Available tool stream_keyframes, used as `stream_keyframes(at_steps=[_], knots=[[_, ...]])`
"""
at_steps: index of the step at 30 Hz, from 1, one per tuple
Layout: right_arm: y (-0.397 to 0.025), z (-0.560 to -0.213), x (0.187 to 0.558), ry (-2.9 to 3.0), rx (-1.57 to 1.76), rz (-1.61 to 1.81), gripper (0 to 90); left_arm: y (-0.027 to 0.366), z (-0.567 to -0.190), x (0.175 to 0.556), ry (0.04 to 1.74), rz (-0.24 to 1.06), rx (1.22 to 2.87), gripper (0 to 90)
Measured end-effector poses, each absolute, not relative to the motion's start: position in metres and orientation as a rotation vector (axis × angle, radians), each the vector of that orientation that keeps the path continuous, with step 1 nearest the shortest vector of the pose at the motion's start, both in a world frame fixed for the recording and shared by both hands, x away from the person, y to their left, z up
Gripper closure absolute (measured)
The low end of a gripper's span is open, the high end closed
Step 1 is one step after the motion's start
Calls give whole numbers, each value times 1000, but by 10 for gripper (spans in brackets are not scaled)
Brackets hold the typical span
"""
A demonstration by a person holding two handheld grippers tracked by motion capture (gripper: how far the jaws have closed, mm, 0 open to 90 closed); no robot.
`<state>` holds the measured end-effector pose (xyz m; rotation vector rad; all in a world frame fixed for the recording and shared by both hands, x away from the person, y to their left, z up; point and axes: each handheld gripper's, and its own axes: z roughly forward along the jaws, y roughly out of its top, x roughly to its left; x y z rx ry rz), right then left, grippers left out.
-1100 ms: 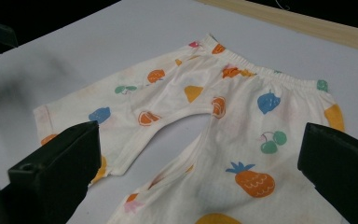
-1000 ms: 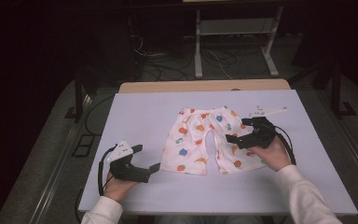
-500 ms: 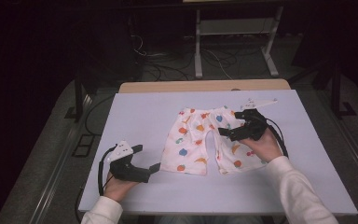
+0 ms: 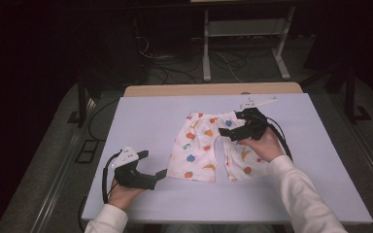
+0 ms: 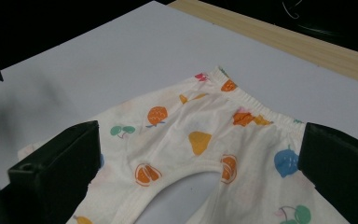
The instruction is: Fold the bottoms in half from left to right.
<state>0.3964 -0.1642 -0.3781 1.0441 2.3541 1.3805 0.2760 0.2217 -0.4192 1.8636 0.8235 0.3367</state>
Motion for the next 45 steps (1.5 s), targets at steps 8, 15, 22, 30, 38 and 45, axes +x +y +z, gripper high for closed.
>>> stream_keyframes(at_steps=[8, 15, 22, 30, 38, 45], knots=[[-149, -376, 406, 2362, 1028, 1389, 0, 222, -419, 276, 819, 334, 1866, 0], [-136, -377, 414, 2367, 1024, 1393, 0, 221, -419, 276, 815, 327, 1860, 0], [-125, -378, 422, 2371, 1023, 1386, 0, 220, -419, 277, 805, 320, 1866, 0], [-114, -380, 431, 2361, 1035, 1389, 0, 220, -419, 278, 806, 315, 1863, 0], [-104, -381, 440, 2362, 1029, 1387, 0, 220, -420, 278, 809, 320, 1867, 0], [-98, -383, 448, 2353, 1032, 1384, 0, 221, -420, 279, 811, 320, 1870, 0]])
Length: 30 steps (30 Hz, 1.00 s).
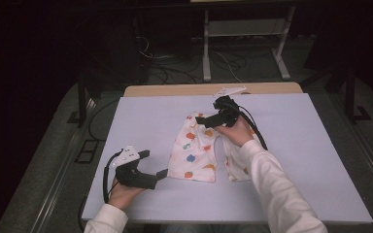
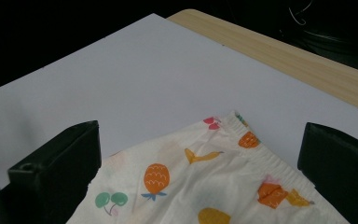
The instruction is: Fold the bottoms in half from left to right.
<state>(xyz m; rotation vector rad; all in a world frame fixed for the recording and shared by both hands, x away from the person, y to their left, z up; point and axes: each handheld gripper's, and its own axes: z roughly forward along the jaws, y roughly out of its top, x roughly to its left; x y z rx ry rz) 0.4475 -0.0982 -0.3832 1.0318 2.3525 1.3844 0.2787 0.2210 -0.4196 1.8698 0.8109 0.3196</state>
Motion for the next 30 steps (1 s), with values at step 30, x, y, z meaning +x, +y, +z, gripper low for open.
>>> stream_keyframes(at_steps=[30], knots=[[-54, -401, 473, 2333, 1041, 1358, 0, 221, -419, 278, 805, 320, 1864, 0]])
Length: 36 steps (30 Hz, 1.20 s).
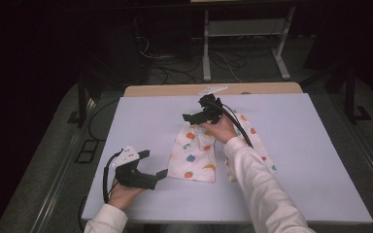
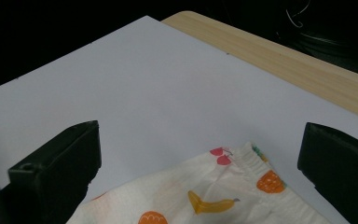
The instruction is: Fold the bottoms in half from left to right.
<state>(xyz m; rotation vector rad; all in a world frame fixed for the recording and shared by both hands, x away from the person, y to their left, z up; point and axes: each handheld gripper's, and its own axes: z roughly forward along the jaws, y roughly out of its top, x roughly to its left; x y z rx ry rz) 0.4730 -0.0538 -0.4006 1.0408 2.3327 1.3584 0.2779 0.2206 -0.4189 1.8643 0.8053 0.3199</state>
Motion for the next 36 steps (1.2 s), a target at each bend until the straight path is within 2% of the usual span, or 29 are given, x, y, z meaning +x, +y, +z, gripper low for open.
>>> stream_keyframes(at_steps=[22, 31, 36], knots=[[-32, -407, 502, 2287, 1078, 1330, 29, 220, -418, 278, 787, 320, 1867, 0], [-33, -422, 516, 2275, 1181, 1345, 30, 220, -418, 278, 788, 320, 1867, 0], [-32, -431, 519, 2292, 1221, 1291, 71, 220, -418, 279, 785, 318, 1867, 0]])
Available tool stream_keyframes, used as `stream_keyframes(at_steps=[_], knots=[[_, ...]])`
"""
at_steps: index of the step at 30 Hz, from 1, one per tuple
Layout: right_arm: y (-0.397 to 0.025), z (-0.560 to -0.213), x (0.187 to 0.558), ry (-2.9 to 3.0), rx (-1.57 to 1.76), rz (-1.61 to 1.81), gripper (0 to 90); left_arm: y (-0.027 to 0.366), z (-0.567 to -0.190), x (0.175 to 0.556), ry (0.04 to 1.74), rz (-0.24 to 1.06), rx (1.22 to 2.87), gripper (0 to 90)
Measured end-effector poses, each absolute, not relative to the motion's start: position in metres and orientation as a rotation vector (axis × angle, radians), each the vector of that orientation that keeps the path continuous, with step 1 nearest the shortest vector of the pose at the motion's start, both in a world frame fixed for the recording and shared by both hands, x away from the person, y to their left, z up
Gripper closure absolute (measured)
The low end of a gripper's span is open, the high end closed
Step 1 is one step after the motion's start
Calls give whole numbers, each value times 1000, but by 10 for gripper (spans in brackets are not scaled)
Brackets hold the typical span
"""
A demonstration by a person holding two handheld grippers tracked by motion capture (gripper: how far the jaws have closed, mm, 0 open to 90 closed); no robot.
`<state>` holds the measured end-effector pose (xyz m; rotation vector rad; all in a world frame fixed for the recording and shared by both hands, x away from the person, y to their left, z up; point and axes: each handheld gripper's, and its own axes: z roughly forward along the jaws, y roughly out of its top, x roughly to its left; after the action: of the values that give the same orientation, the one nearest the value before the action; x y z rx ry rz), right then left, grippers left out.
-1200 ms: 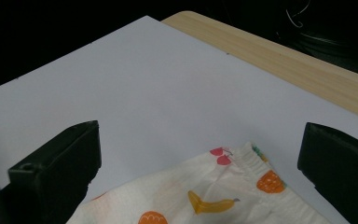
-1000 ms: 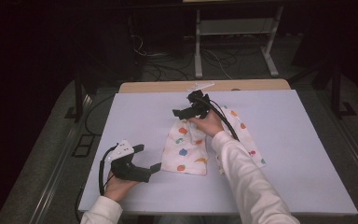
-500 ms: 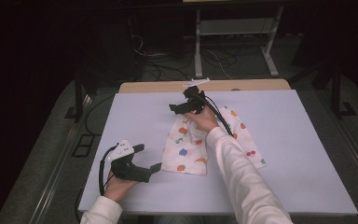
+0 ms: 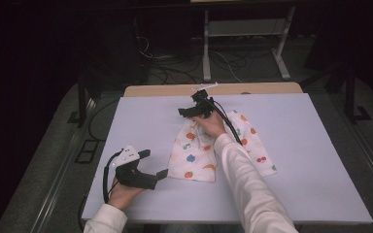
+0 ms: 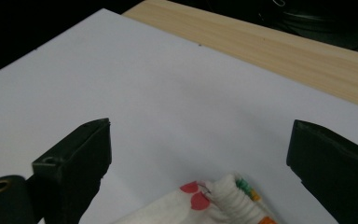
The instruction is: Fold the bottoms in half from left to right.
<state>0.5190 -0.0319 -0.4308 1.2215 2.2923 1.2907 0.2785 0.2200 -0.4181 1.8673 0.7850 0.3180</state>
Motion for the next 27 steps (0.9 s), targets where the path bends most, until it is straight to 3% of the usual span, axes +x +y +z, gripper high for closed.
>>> stream_keyframes(at_steps=[12, 20, 27], knots=[[-34, -441, 522, 2303, 1315, 1187, 239, 221, -418, 279, 789, 318, 1866, 0], [-36, -440, 523, 2290, 1356, 1158, 478, 221, -418, 279, 790, 318, 1864, 0], [-32, -443, 522, 2294, 1356, 1122, 627, 221, -418, 280, 792, 316, 1862, 0]])
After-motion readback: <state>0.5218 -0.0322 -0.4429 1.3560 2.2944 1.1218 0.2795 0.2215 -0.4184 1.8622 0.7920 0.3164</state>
